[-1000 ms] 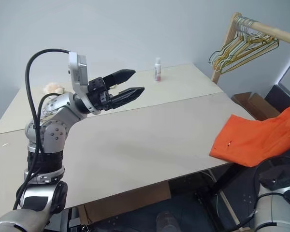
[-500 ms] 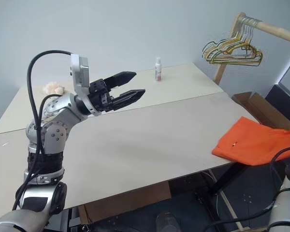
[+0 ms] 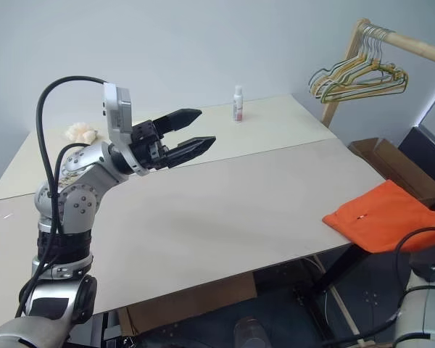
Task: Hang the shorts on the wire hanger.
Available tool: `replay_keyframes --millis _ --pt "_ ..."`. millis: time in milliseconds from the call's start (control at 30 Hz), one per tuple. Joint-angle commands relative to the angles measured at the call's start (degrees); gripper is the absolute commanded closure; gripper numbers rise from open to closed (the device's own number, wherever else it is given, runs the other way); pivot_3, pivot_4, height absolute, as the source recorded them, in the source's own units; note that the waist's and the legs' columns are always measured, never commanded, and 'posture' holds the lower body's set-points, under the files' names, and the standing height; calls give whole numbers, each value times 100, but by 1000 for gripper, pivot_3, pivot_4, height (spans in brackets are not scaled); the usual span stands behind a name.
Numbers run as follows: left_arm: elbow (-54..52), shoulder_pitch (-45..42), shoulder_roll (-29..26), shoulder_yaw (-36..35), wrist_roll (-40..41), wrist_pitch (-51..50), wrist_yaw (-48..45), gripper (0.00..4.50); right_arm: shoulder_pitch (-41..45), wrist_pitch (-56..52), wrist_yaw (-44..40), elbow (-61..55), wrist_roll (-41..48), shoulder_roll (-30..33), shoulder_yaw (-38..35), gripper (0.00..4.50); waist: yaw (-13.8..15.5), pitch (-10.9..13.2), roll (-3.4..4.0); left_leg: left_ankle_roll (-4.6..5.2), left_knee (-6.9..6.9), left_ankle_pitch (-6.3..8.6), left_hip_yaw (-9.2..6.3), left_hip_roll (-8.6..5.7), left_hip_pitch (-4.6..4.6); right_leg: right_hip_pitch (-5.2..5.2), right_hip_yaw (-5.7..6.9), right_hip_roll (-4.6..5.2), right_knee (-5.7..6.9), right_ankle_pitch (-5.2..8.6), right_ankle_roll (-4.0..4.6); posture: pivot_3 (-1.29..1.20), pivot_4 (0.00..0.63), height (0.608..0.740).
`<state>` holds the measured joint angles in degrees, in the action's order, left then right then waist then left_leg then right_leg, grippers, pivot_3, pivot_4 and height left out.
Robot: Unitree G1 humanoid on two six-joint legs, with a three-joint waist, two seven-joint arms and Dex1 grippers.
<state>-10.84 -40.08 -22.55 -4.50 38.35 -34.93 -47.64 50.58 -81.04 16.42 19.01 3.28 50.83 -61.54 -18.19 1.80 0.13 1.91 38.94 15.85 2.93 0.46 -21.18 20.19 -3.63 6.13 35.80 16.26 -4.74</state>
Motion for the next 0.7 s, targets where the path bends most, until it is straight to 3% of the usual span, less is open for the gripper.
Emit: replay_keyframes --millis 33,200,333,400,500,600,700 --pt "-158 -35 -48 -94 69 96 60 308 -469 895 -185 -1118 -85 -159 784 28 -10 -1 1 0 1 0 1 2 -1 1 -4 0 3 -1 -2 -319 16 740" --pt "-153 34 -52 -157 38 138 183 308 -1182 2696 222 -2774 -625 -741 1898 28 -31 -6 9 -1 1 -1 8 13 4 0 -17 0 14 0 -11 -306 9 740" --pt "-167 206 -121 -262 -12 175 326 308 -1311 4196 -225 -4028 -436 -1358 2907 28 -141 -8 13 -4 0 -1 9 21 8 0 -20 -4 24 0 -13 -295 7 740" --pt "-232 361 -263 -322 -68 164 370 308 -1503 4616 -1082 -4319 -83 -1423 3528 28 -146 -7 4 -6 1 -2 4 25 13 3 -13 -9 23 0 -12 -268 2 740" --pt "-415 767 -721 -351 -223 229 196 308 -1727 3981 -2722 -4638 1506 -1812 4133 28 -167 -19 -44 -6 0 -2 1 33 12 3 -12 -16 19 -2 -10 -242 0 740" --pt "-629 1283 -1198 -442 -289 212 29 308 -2456 4157 -4158 -4800 1862 -1391 5002 28 -52 -13 -59 -6 3 -2 -12 33 5 3 -4 -11 17 -5 -7 -202 0 740" --pt "-945 1898 -1656 -616 -201 161 -177 308 -2645 4337 -5219 -4561 2113 -995 5483 28 194 0 -60 -2 1 0 -16 32 -5 13 -1 -5 12 -4 -8 -169 0 740"
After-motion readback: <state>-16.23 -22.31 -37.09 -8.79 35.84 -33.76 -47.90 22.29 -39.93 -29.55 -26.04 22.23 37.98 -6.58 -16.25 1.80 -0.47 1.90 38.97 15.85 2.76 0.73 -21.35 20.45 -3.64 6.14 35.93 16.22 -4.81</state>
